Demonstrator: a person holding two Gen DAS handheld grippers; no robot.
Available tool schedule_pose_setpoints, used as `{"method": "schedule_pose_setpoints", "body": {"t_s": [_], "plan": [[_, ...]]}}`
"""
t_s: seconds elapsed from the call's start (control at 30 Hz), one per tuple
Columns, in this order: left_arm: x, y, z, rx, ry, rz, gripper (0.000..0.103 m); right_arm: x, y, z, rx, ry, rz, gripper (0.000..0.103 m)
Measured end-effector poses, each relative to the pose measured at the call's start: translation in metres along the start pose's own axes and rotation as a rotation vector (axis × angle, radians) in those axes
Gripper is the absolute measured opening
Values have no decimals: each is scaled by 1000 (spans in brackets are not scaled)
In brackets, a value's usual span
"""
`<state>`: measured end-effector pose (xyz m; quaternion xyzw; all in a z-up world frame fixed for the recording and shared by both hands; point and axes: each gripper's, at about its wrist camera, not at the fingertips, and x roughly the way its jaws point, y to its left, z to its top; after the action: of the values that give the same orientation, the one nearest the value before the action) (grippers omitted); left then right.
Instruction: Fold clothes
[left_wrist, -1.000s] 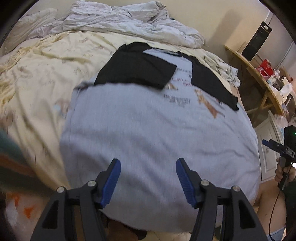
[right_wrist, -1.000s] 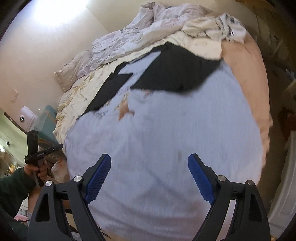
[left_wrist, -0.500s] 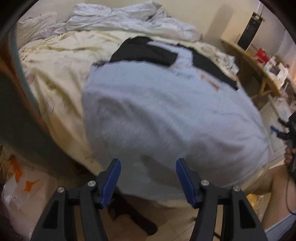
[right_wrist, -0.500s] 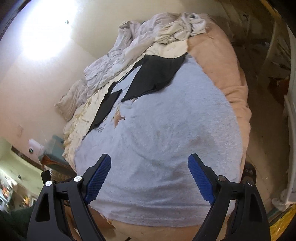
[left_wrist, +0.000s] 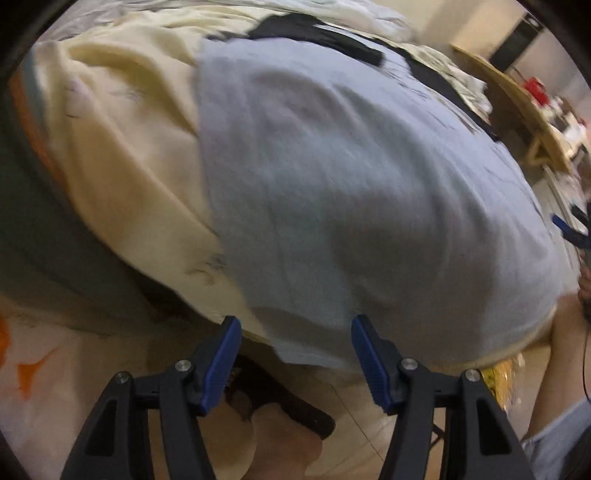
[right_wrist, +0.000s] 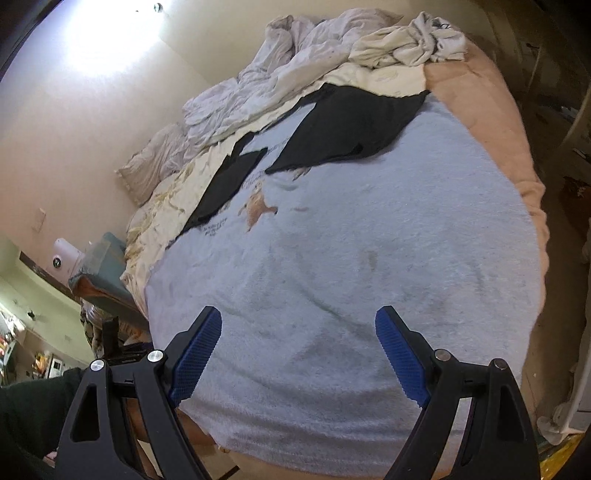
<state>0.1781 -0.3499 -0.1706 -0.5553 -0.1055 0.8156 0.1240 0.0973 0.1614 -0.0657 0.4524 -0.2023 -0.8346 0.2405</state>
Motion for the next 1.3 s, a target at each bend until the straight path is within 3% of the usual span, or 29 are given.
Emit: {"method": "schedule_pose_setpoints", "body": {"t_s": [0.07,0.23,0.37,0.5,0.63,0.7,0.73,0.83,0.9,1.07,1.17,1.3], "plan": [[6,-5,-2,37,12,-60,63,5,1,-1,-7,17,-4,89],[26,9,-7,42,62,-31,63,15,-1,-2,-9,47,-23,89],[29,22,-9,-11,54,-57,63,19,-3,-4,-10,61,-41,89],[29,12,-10,15,40,-105,63,19,-5,-2,-6,58,-45,89],[32,6,-10,14,29,-81,62,18,-3,1,-14,51,-43,89],[31,1,-10,18,50,-81,42,15,-1,4,-26,53,-57,89],[30,-2,-11,25,70,-78,1,13,0,6,-34,54,-67,88],[17,-8,-17,21,138,-77,3,-8,-1,15,-66,53,-93,77],[1,-14,-19,11,157,-95,3,-26,-6,22,-84,61,-119,76],[-54,-35,-14,26,126,-129,3,-67,-30,31,-81,131,-183,76],[-83,-45,1,10,112,-151,3,-78,-63,21,-14,206,-204,76],[-97,-48,20,26,132,-106,3,-73,-107,-5,115,299,-181,76]]}}
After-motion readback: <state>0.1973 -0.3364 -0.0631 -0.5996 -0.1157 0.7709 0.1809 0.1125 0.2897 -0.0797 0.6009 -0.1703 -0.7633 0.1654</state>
